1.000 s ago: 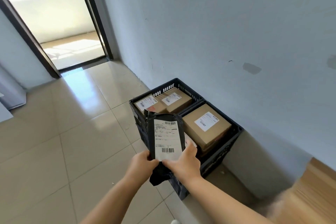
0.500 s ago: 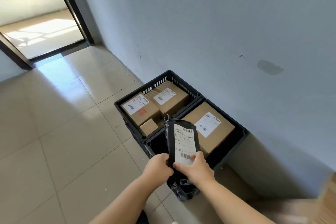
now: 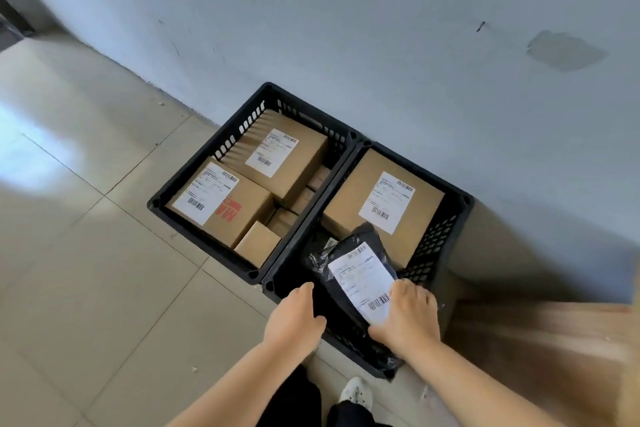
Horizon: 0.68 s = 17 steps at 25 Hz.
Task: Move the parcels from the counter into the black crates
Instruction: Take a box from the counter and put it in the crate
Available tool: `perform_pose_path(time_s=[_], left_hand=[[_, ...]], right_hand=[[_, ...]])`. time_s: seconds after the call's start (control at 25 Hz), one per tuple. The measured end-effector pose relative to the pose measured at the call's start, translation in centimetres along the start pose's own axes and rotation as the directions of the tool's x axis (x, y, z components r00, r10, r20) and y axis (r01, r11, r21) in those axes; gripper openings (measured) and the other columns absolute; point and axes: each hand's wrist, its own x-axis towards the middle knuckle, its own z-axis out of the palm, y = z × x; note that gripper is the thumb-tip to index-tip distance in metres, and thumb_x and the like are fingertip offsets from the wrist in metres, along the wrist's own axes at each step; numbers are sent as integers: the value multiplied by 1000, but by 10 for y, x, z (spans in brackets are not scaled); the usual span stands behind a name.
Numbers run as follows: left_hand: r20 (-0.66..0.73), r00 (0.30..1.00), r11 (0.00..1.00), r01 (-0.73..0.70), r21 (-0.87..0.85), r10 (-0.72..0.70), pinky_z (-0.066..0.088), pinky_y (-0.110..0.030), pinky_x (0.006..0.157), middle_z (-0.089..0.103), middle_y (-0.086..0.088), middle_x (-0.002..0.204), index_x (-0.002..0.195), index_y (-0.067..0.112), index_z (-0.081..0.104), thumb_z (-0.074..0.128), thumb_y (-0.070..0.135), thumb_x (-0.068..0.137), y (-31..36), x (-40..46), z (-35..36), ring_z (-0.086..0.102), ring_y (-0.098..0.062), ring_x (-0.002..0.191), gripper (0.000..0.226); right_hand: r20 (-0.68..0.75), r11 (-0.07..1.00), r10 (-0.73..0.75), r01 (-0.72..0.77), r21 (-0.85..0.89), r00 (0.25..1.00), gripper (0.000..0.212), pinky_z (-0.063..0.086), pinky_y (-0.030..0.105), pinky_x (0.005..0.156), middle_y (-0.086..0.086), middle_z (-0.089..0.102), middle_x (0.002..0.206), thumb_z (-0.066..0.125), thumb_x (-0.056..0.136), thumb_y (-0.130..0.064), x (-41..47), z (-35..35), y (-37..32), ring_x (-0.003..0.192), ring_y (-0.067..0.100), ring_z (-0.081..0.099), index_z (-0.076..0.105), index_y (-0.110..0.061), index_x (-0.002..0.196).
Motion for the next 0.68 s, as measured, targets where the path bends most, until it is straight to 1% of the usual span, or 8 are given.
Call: perform_pose_path(time_s=[0.16, 0.24, 0.32, 0.36, 0.48, 0.56, 0.64, 0.68], left_hand=[[14, 994, 968, -105, 226, 104, 44, -27, 89, 39, 3, 140, 148, 19, 23, 48, 13, 91, -22, 43, 1, 40, -17, 126, 62], [31, 984, 936, -179, 304, 178, 39, -27, 101, 28, 2, 150, 149, 18, 19, 48, 10, 92, -29, 68, 7, 30, -18, 136, 65], [46, 964, 874, -258, 412, 263, 26, -28, 112, 13, -1, 158, 152, 15, 12, 47, 8, 92, -34, 91, 15, 13, -20, 145, 70], [58, 948, 831, -301, 467, 312, 17, -28, 116, 5, -3, 160, 152, 14, 7, 46, 9, 93, -35, 101, 17, 5, -21, 147, 71], [117, 908, 701, -388, 598, 402, -8, -30, 115, -14, -8, 160, 152, 9, -6, 49, 11, 94, -35, 134, 21, -13, -23, 147, 79], [137, 896, 642, -402, 652, 422, -15, -31, 112, -20, -10, 158, 151, 8, -13, 47, 13, 95, -36, 156, 24, -19, -24, 146, 82], [147, 894, 609, -401, 685, 423, -14, -34, 115, -25, -10, 157, 149, 10, -19, 45, 13, 95, -37, 173, 29, -22, -24, 145, 84], [157, 892, 584, -402, 705, 425, -12, -36, 116, -27, -11, 156, 148, 11, -21, 44, 11, 95, -36, 179, 31, -23, -26, 144, 85]], right_hand=[[8, 983, -135, 135, -125, 991, 75, 11, 42, 119, 11, 36, 144, 68, 67, -46, 28, 38, -14, 133, 27, 34, 42, -11, 128], [11, 971, -180, 179, -157, 984, 79, 16, 45, 115, 18, 52, 131, 82, 46, -47, 47, 59, -22, 118, 32, 50, 56, -9, 111], [-14, 969, -207, 203, -143, 978, 80, 21, 47, 109, 21, 61, 114, 87, 24, -42, 71, 75, -28, 101, 34, 59, 62, -8, 92], [-15, 966, -209, 205, -155, 978, 79, 20, 48, 110, 23, 60, 118, 88, 27, -40, 83, 78, -30, 105, 36, 58, 62, -6, 93], [-44, 941, -252, 234, -246, 967, 65, 14, 50, 118, 24, 36, 148, 78, 62, -37, 111, 88, -32, 133, 37, 39, 55, -8, 115], [-77, 951, -234, 212, -224, 969, 65, 27, 52, 113, 24, 45, 141, 85, 52, -36, 123, 101, -33, 127, 37, 47, 58, -9, 104], [-119, 960, -248, 227, -166, 962, 71, 37, 52, 105, 25, 55, 131, 91, 39, -32, 128, 118, -34, 116, 39, 56, 53, -9, 94], [-157, 962, -253, 231, -149, 955, 73, 38, 53, 104, 25, 56, 129, 91, 39, -30, 131, 124, -34, 114, 39, 57, 48, -9, 94]])
